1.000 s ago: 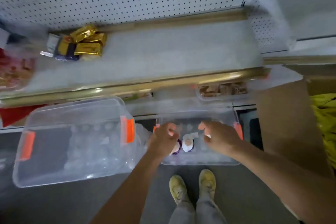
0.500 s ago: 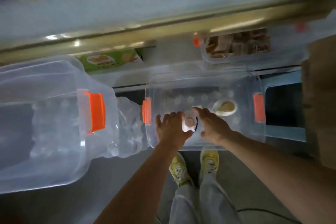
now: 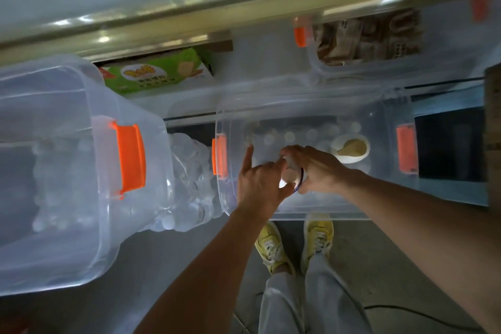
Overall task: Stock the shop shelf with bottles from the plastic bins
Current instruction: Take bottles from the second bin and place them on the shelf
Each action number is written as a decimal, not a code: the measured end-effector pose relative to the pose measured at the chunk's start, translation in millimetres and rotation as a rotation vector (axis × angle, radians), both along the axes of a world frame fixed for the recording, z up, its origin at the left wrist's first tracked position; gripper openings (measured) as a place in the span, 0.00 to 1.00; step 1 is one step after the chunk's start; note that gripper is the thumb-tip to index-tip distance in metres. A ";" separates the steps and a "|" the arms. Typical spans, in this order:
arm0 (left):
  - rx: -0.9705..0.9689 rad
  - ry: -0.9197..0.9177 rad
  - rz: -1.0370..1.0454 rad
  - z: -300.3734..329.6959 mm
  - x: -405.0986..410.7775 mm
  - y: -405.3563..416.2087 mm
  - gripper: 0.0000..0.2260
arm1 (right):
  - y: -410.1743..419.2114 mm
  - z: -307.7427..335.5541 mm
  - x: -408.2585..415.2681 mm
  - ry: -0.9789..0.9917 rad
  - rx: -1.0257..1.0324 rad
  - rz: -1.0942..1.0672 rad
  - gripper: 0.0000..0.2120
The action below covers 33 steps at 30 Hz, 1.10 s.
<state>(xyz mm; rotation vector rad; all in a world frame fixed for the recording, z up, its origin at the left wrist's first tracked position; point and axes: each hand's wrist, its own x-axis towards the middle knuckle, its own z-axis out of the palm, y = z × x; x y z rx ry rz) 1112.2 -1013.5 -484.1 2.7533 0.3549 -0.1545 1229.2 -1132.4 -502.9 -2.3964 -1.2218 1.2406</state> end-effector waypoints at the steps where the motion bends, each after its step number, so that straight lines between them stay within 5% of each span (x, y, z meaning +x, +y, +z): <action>1: -0.027 -0.013 -0.020 1.1 -1.3 1.7 0.13 | -0.8 3.0 -0.4 0.007 0.006 -0.006 0.39; 7: -0.269 0.178 -0.117 45.4 0.0 22.5 0.18 | -7.6 34.5 -3.5 0.047 0.065 -0.058 0.34; 17: -0.514 0.188 -0.115 179.7 27.8 51.7 0.16 | 2.6 163.7 5.8 0.110 0.112 -0.150 0.37; 25: -1.077 0.076 0.297 292.0 21.6 52.4 0.22 | 6.0 298.5 22.3 0.162 0.230 -0.328 0.30; 33: -1.078 0.017 0.280 337.1 -4.7 37.0 0.33 | 14.4 443.0 36.0 0.216 0.467 -0.466 0.30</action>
